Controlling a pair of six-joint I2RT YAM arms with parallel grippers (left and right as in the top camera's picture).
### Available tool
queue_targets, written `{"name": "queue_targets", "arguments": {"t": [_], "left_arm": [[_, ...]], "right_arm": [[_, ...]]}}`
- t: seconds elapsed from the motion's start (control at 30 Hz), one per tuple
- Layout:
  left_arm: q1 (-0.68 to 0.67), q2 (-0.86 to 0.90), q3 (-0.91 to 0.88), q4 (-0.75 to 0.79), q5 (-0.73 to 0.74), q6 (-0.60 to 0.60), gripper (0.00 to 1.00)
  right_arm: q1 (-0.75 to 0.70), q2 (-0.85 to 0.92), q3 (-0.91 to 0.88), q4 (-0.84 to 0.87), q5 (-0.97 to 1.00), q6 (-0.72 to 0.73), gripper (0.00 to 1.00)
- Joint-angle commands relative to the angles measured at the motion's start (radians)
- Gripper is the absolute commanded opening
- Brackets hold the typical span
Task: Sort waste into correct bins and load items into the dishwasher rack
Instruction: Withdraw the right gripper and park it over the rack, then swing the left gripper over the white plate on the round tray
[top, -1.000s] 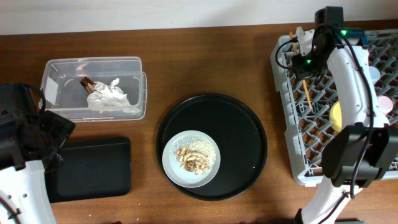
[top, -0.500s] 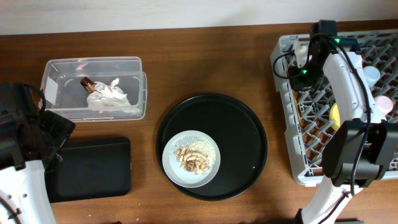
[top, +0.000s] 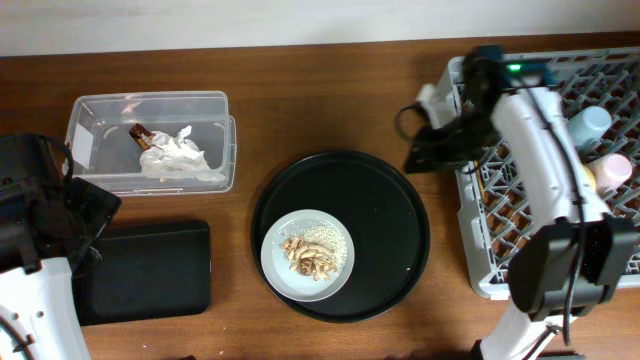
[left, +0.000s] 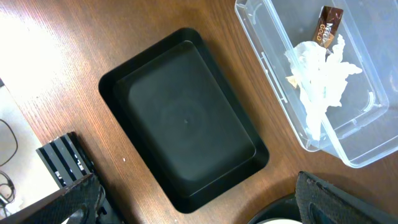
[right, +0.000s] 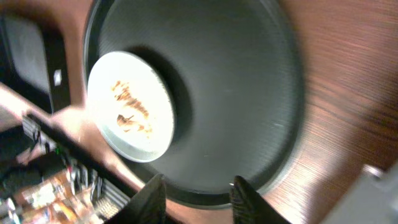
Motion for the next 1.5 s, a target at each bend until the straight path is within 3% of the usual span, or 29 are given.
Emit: {"name": "queue_targets", "arguments": {"t": [0.0,0.03,0.07,0.23,0.4,0.67,0.9,1.27,1.4,1.47], "left_arm": [[0.005,-0.01,-0.002,-0.002,-0.004,-0.009,0.99],[0.005,-0.01,-0.002,-0.002,-0.004,-0.01,0.99],[0.005,-0.01,-0.002,-0.001,-0.004,-0.009,0.99],[0.005,-0.01,-0.002,-0.002,-0.004,-0.009,0.99],[0.005,-0.01,-0.002,-0.002,-0.004,-0.01,0.99],[0.005,-0.01,-0.002,-0.002,-0.004,-0.01,0.99],[0.005,-0.01,-0.002,-0.001,-0.004,-0.009,0.99],[0.005,-0.01,-0.002,0.012,0.003,-0.01,0.99],[0.005,-0.01,-0.002,0.017,0.095,-0.01,0.99],[0.005,-0.01,-0.002,0.0,0.238,-0.009,0.99]], "right_arm": [[0.108,-0.017,-0.011,0.006,-0.03,0.039,0.5],[0.141,-0.018,-0.011,0.016,-0.03,0.056,0.68],[0.164,-0.018,-0.011,0.022,-0.03,0.065,0.99],[0.215,-0.024,-0.011,0.035,-0.01,0.135,0.99],[0.183,-0.113,-0.011,0.035,0.135,0.224,0.99],[-0.077,-0.386,-0.011,0.029,0.333,0.265,0.99],[-0.357,-0.419,-0.011,-0.037,0.333,0.265,0.99],[-0.436,-0.418,-0.011,-0.034,0.333,0.265,0.99],[-0.436,-0.418,-0.011,-0.034,0.333,0.265,0.98],[-0.436,-0.418,-0.011,-0.034,0.333,0.265,0.99]]}}
